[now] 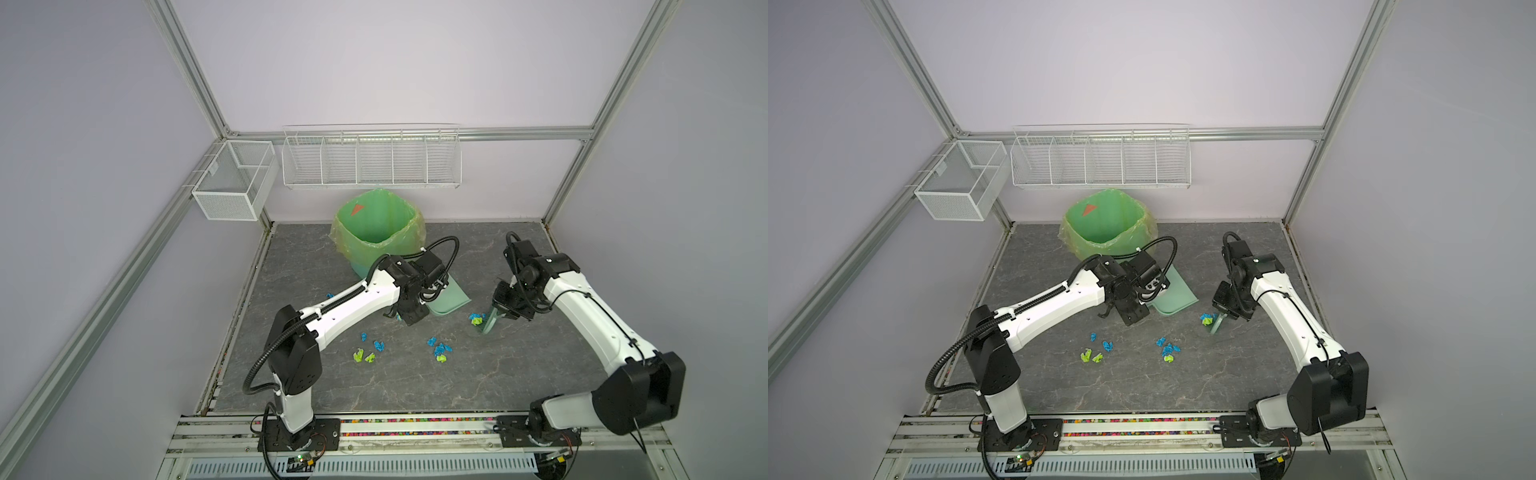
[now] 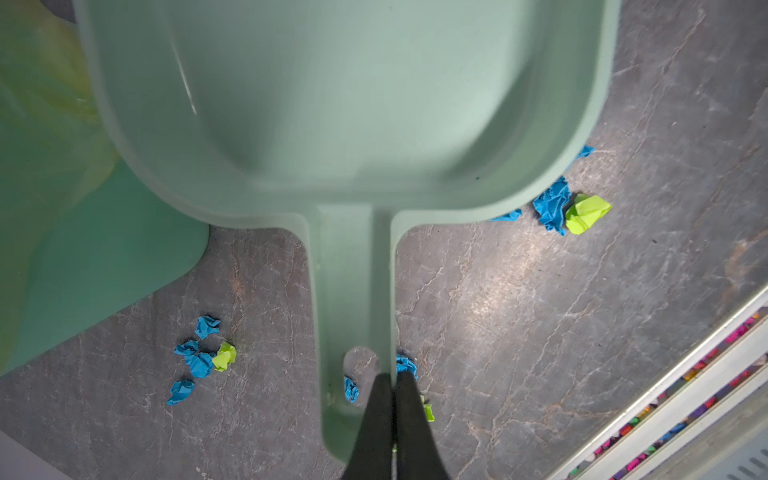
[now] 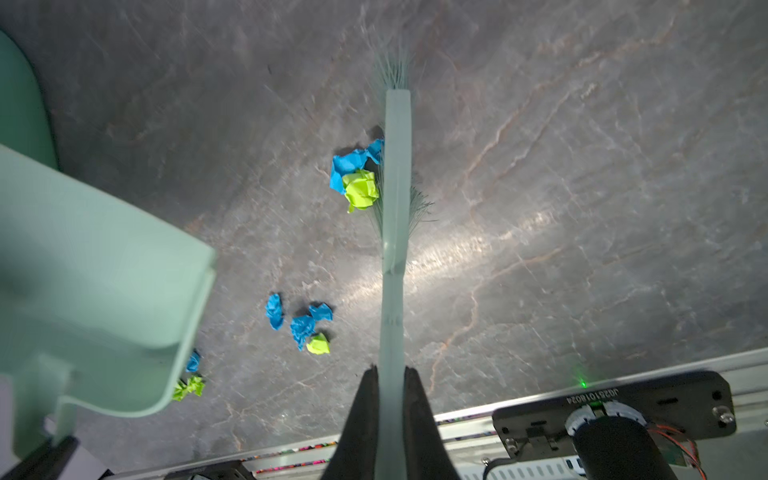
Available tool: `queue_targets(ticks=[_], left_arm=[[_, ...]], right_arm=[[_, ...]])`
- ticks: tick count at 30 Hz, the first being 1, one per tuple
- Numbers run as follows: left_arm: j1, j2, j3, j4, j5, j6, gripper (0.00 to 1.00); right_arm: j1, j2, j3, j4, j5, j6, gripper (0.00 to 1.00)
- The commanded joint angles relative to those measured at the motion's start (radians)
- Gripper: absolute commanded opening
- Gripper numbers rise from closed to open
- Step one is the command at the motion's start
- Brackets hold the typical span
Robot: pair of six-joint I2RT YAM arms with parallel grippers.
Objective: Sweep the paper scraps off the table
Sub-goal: 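Place the dustpan by the scraps with the left gripper while the right brings the brush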
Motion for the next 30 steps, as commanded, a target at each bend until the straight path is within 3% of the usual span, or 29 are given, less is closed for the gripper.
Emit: queue_targets(ticks=[1, 10, 22, 30], left_arm=[[-0.006, -0.026, -0.029, 0.011, -0.014, 0.024, 0.00], [-0.006, -0.004, -0.049, 0.020, -0.019, 0.043, 0.00], [-0.006, 0.023, -0.072, 0.020, -0.084, 0.030, 0.00], [-0.006, 0.037, -0.095, 0.022, -0.085, 0.053, 0.00]], right_arm=[[-0.024, 0.048, 0.052, 0.045, 0.000, 0.000, 0.07], [-0.040, 0.092, 0.223, -0.013, -0.001, -0.151, 0.07], [-0.089, 0.124, 0.311, -0.110, 0.029, -0.388, 0.07], [-0.084, 0.127, 0.314, -0.129, 0.082, -0.464, 0.07]])
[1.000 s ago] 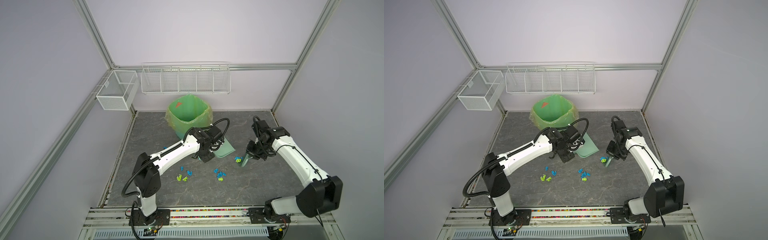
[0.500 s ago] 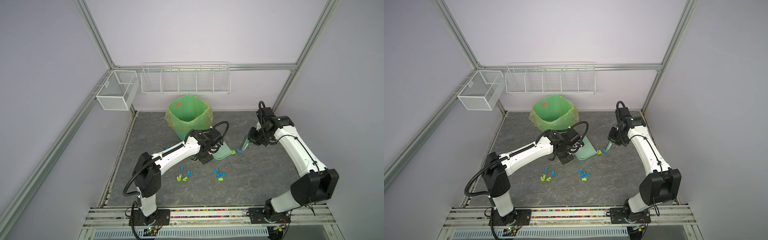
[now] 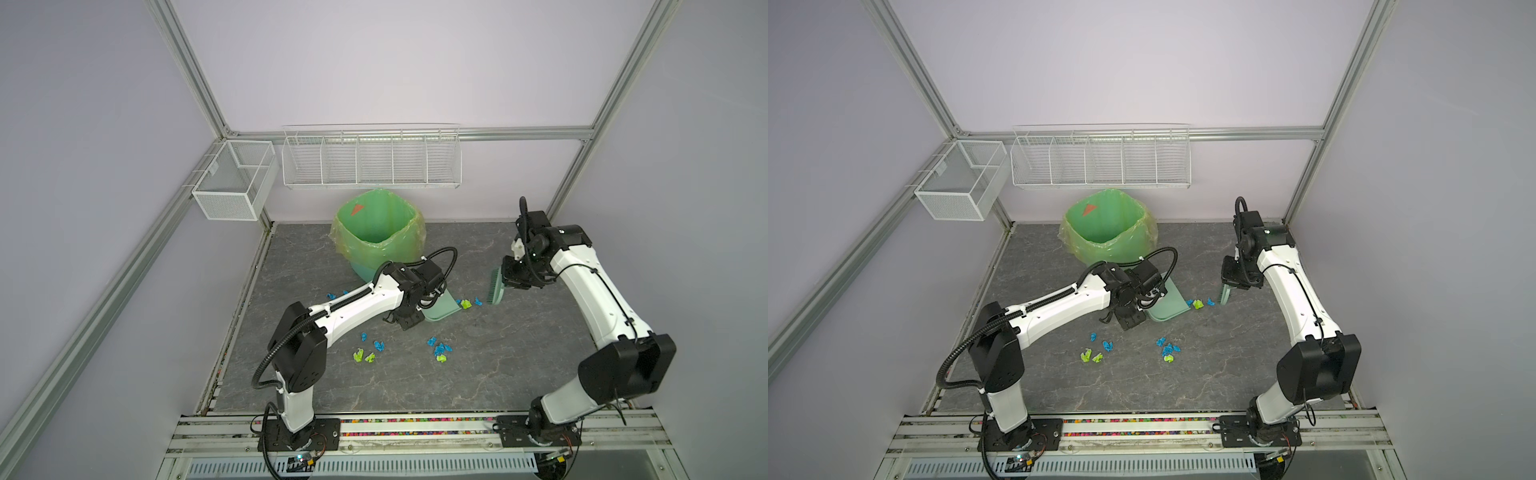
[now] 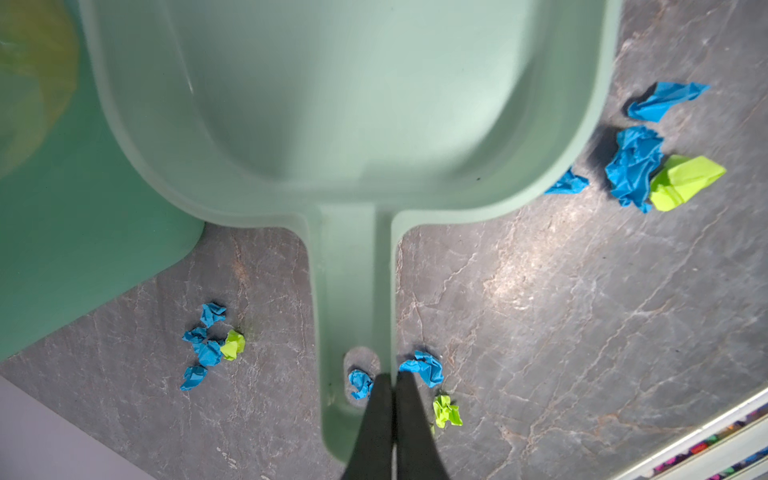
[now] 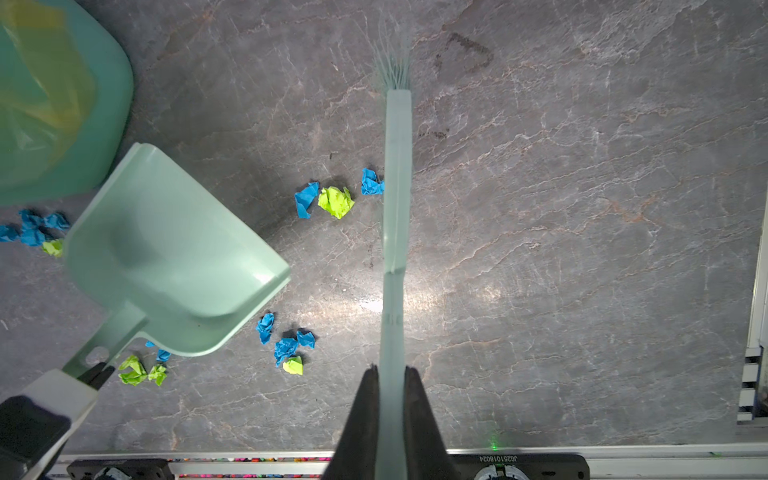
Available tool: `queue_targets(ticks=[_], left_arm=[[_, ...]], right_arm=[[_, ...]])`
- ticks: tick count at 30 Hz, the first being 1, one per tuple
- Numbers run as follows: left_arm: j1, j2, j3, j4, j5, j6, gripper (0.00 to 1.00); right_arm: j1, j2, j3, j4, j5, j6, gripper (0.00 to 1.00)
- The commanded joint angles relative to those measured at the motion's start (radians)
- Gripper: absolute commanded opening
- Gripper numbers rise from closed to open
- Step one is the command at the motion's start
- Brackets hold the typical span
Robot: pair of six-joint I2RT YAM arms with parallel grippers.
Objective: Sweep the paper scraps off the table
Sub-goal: 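Place the dustpan by the scraps with the left gripper while the right brings the brush, then sweep scraps into the dustpan with the right gripper's brush toward the left gripper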
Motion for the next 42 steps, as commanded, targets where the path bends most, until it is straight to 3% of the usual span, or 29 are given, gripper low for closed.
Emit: queue_targets(ticks=[1, 10, 42], left_arm=[[-0.006, 0.011, -0.018, -0.008, -0.002, 0.028, 0.00], [-0.003, 0.002, -0.047, 0.009, 0.044, 0.064, 0.00], [0.037, 0.122, 0.027, -0.034, 0.148, 0.054, 0.00]], right_arm=[[0.003, -0.008, -0.001, -0.016, 0.052, -0.073, 0.07], [0.034, -0.008, -0.031, 0.029, 0.181, -0.177, 0.07], [0.145, 0.177, 0.061, 0.050, 0.154, -0.219, 0.07]])
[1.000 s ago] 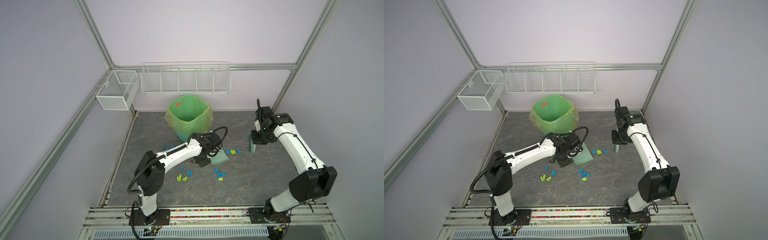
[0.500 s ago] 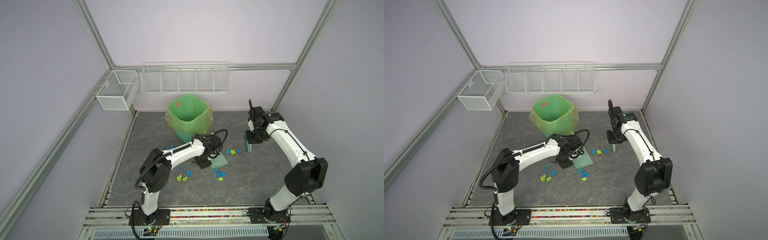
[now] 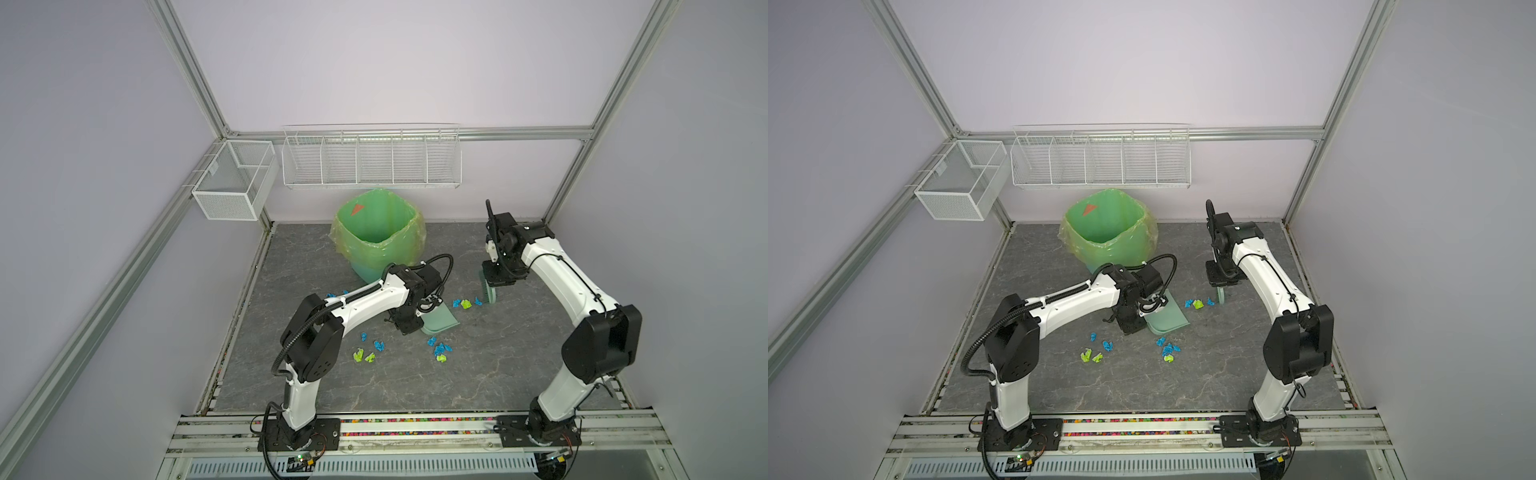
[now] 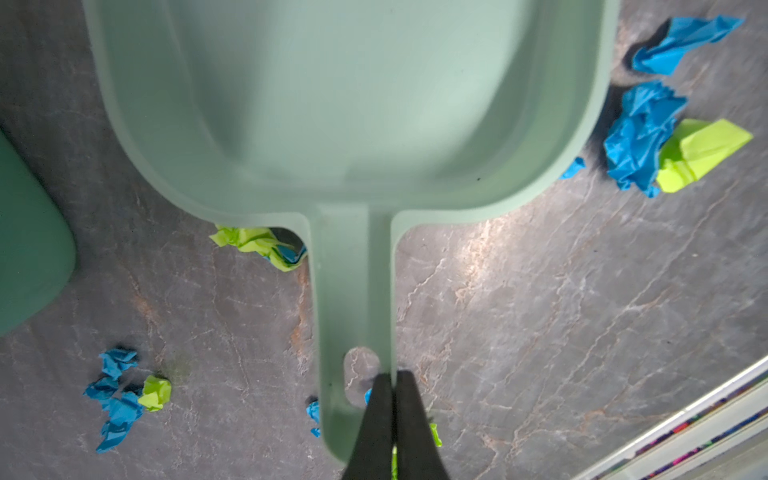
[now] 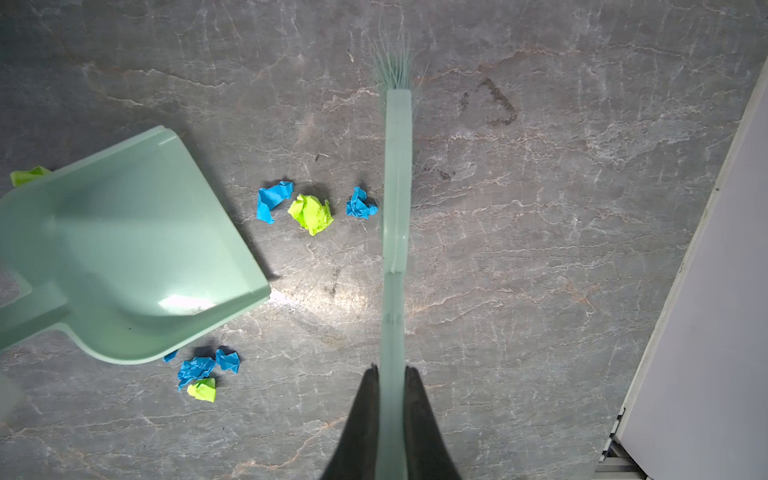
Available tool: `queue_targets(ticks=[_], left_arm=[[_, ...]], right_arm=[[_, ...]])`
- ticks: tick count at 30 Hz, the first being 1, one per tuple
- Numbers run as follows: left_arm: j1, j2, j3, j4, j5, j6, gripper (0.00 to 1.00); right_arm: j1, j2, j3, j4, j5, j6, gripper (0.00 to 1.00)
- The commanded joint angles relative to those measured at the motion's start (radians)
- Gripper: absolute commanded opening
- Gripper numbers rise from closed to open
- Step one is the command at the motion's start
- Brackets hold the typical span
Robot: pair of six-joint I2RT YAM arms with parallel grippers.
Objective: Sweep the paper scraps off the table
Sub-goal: 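Sweep scraps into the dustpan with the right gripper's brush toward the left gripper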
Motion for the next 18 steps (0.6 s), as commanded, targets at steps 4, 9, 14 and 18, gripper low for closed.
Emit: queue_targets(ticks=[4, 9, 14, 18], left_arm=[[0.007, 0.038, 0.043, -0.035, 0.021, 0.004, 0.00], [0.009, 0.054, 0.072, -0.056, 0.033, -0.004, 0.00], [0.021, 0.066, 0.088, -0.066, 0.041, -0.010, 0.00], [0.025, 0.075, 0.096, -0.071, 0.052, -0.010, 0.00]], right_arm=[[0.040, 0.032, 0.025, 0.005, -0.005, -0.012, 0.07], [0.067, 0.051, 0.030, 0.005, -0.011, -0.009, 0.07], [0.096, 0.067, 0.035, 0.010, -0.036, -0.008, 0.07], [0.125, 0.073, 0.044, 0.007, -0.070, -0.006, 0.07]])
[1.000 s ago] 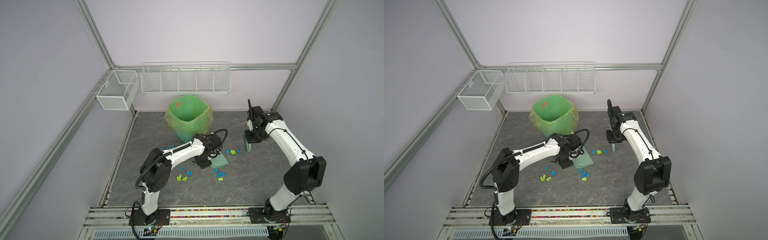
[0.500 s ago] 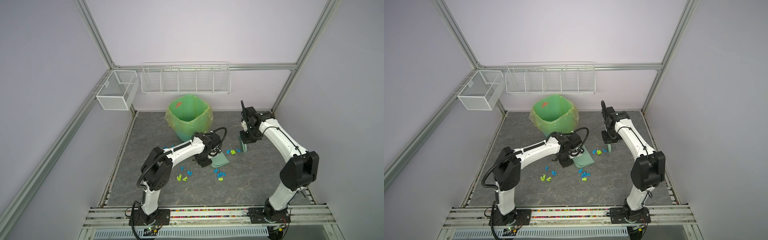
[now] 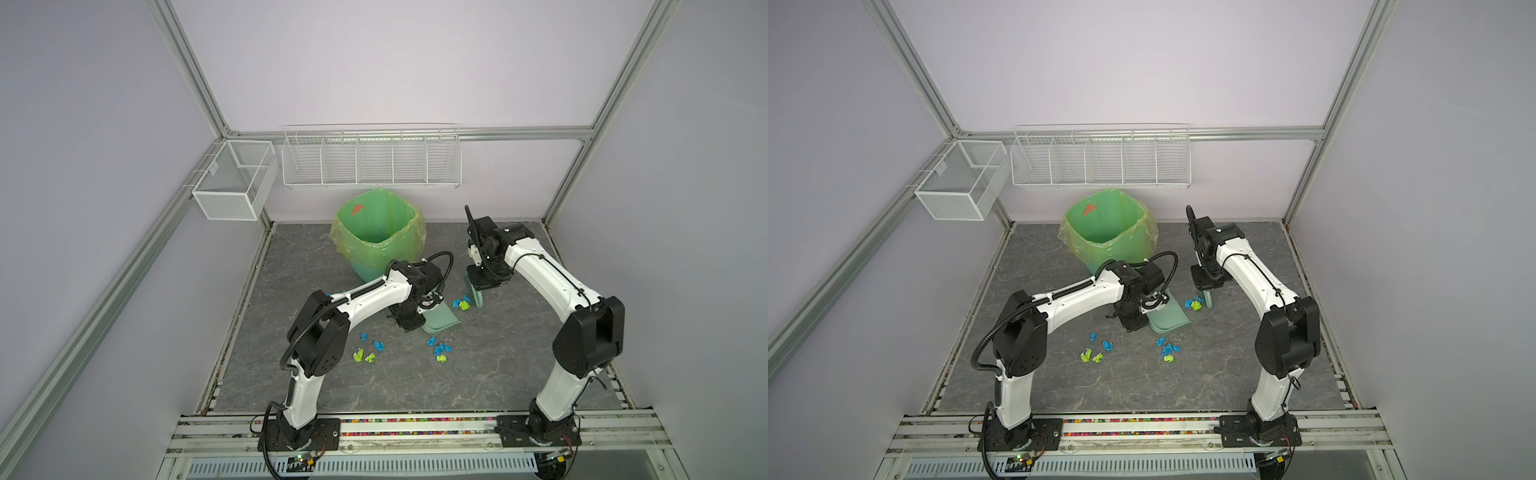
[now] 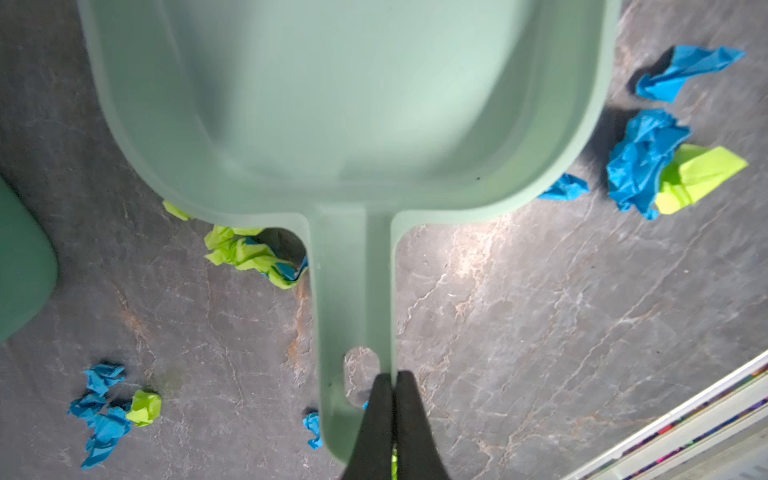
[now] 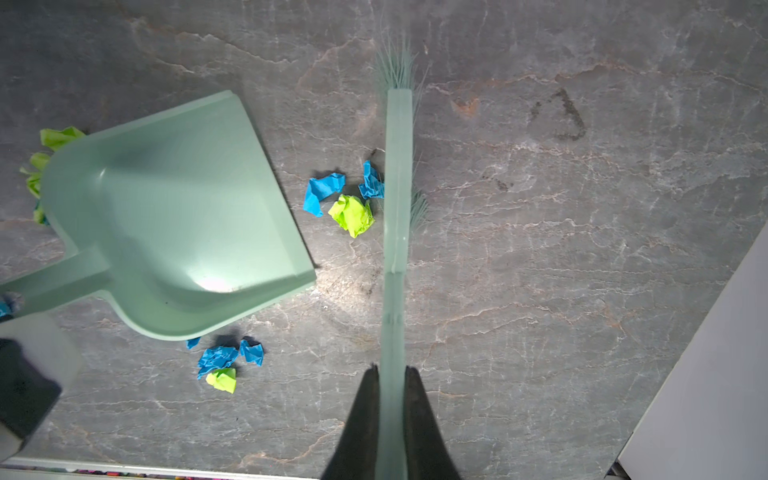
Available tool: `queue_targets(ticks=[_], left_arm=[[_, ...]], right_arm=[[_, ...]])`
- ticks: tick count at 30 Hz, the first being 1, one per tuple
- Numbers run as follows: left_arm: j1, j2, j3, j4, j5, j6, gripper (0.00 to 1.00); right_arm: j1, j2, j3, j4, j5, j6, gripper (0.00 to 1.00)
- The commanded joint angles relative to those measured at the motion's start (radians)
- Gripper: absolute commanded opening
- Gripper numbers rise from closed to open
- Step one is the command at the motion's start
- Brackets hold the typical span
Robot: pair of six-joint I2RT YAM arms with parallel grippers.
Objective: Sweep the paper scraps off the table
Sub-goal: 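Sweep scraps into the dustpan with the right gripper's brush toward the left gripper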
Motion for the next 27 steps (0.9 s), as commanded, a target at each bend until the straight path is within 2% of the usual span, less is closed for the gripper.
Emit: queue_targets(ticks=[1, 10, 27], left_arm=[[0.007, 0.025, 0.031, -0.034, 0.021, -0.005, 0.00], [0.011, 0.042, 0.049, -0.046, 0.036, -0.004, 0.00], [0.011, 0.022, 0.057, -0.051, 0.063, 0.005, 0.00]], right_arm=[[0.030, 0.018, 0.026, 0.003, -0.063, -0.006, 0.07], [0.073, -0.077, -0.012, 0.067, -0.304, 0.021, 0.07], [0.024, -0.214, -0.073, 0.081, -0.274, 0.093, 0.07]])
